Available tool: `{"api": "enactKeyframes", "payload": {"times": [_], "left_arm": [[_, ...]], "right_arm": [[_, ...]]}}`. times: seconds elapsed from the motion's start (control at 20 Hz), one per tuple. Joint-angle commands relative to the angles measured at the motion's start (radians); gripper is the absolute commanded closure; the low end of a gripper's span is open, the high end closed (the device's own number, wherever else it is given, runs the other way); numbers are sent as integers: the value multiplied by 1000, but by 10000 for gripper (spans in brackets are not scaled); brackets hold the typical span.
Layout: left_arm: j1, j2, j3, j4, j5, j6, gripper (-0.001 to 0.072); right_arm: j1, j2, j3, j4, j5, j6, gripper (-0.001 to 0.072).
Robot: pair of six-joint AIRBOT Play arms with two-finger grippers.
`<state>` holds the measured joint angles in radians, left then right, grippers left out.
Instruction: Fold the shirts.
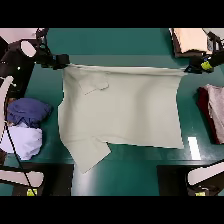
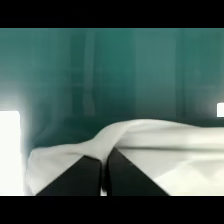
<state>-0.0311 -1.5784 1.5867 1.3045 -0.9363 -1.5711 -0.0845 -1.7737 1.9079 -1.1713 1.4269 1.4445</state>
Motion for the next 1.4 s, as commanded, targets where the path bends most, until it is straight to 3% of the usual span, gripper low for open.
{"api": "enactKeyframes", "payload": {"times": [0.0,0.1,0.2,0.45,0.5,0.55,0.6,0.85,1.15,1.35], "left_arm": [[40,-17,4,-52,-208,100,684],[37,-17,-46,-62,-287,159,684],[36,-17,-120,-104,-285,165,683],[36,-17,-255,-113,-260,108,681],[36,-17,-262,-113,-253,102,580],[36,-15,-262,-119,-252,101,299],[36,-4,-262,-133,-258,102,209],[36,209,-369,-89,-339,95,209],[36,660,-916,-85,-357,-45,209],[36,855,-1120,-94,-372,-145,209]], "right_arm": [[5,25,-19,-8,20,-10,697],[16,86,-150,-8,-18,-10,697],[28,141,-290,-9,-58,-14,696],[43,215,-523,-5,-124,-14,691],[43,225,-545,-5,-130,-14,594],[40,237,-558,-6,-134,-14,362],[31,250,-561,-5,-132,-14,302],[-26,414,-561,-7,-7,-25,302],[-36,591,-561,2,-37,-33,302],[-37,614,-561,2,-41,-33,303]]}}
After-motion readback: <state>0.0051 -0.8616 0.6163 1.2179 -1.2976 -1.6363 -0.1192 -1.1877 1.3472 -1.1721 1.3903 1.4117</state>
